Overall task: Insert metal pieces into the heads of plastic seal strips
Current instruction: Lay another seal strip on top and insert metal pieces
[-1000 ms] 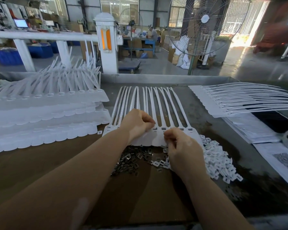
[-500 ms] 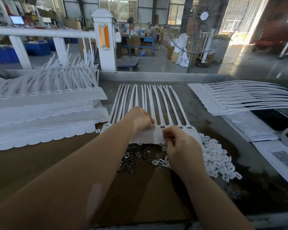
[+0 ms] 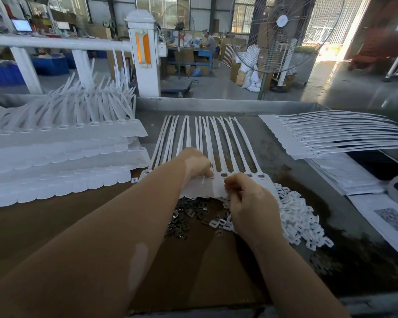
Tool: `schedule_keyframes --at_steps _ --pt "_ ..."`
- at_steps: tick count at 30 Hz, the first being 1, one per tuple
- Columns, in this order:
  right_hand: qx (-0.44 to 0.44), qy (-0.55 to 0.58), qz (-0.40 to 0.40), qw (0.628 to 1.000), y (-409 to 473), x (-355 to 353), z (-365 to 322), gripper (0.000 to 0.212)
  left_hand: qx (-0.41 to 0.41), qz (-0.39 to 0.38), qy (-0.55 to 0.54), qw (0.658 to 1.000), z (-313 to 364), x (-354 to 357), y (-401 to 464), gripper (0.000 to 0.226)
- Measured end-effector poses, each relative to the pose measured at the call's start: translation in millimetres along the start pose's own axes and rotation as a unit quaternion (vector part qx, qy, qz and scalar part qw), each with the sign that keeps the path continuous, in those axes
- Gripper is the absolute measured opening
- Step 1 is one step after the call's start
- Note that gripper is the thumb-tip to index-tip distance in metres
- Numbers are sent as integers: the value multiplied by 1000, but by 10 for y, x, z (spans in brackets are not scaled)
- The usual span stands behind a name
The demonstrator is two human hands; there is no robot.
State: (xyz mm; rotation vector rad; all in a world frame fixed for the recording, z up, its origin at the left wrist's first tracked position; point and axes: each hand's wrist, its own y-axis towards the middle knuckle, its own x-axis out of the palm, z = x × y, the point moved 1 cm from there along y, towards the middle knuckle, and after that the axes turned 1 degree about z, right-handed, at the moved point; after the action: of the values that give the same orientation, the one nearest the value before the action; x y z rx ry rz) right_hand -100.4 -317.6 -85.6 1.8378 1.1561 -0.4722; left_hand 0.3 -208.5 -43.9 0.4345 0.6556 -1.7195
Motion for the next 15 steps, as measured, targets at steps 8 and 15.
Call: schedule_keyframes --at_steps 8,15 --pt "4 8 -4 1000 1 12 15 17 159 41 5 986 -265 -155 -273 9" --pt "5 11 -2 1000 4 10 1 17 271 -90 102 953 -336 -141 -641 12"
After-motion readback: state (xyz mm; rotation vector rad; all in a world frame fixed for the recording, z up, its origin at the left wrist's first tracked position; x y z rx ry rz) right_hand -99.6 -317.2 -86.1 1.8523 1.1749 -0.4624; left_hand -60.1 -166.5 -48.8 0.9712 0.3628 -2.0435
